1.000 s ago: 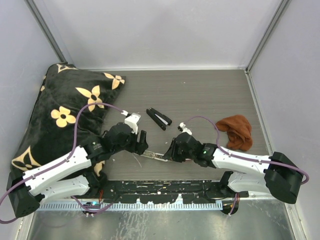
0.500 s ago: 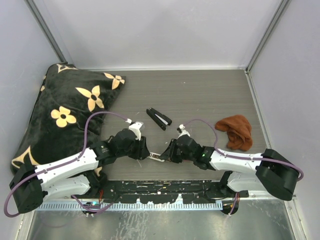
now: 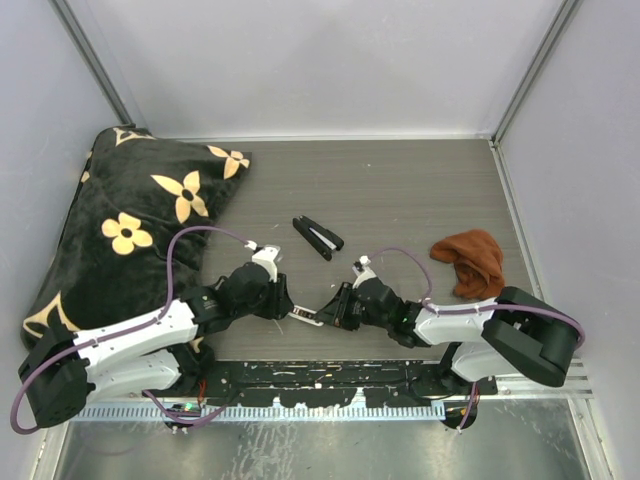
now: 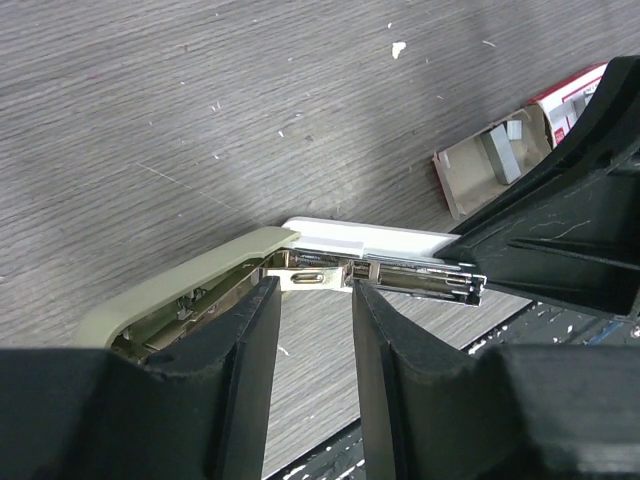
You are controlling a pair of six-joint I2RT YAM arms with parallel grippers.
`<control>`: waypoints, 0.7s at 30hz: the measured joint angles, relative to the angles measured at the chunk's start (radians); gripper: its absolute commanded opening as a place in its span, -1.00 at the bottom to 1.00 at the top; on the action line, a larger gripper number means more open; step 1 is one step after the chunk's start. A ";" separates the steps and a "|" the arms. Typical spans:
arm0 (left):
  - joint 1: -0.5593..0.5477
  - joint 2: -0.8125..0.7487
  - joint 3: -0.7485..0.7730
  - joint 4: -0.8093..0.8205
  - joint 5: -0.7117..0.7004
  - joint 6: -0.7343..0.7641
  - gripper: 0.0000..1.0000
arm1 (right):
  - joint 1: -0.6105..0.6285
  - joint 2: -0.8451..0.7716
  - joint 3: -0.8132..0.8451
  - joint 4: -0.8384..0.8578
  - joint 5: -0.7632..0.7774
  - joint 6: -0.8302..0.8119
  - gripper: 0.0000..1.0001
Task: Load the staples into the stapler
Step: Open the stapler at the center of the board.
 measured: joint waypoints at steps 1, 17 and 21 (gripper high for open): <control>0.000 -0.002 -0.002 0.002 -0.005 0.000 -0.28 | 0.000 0.011 -0.004 0.021 -0.002 0.002 -0.99; 0.002 0.026 -0.016 0.032 -0.038 0.037 -0.02 | -0.003 0.090 -0.037 0.172 -0.019 0.037 -0.99; 0.002 0.060 -0.003 0.029 -0.031 0.064 -0.09 | -0.004 0.108 -0.042 0.201 -0.019 0.045 -0.99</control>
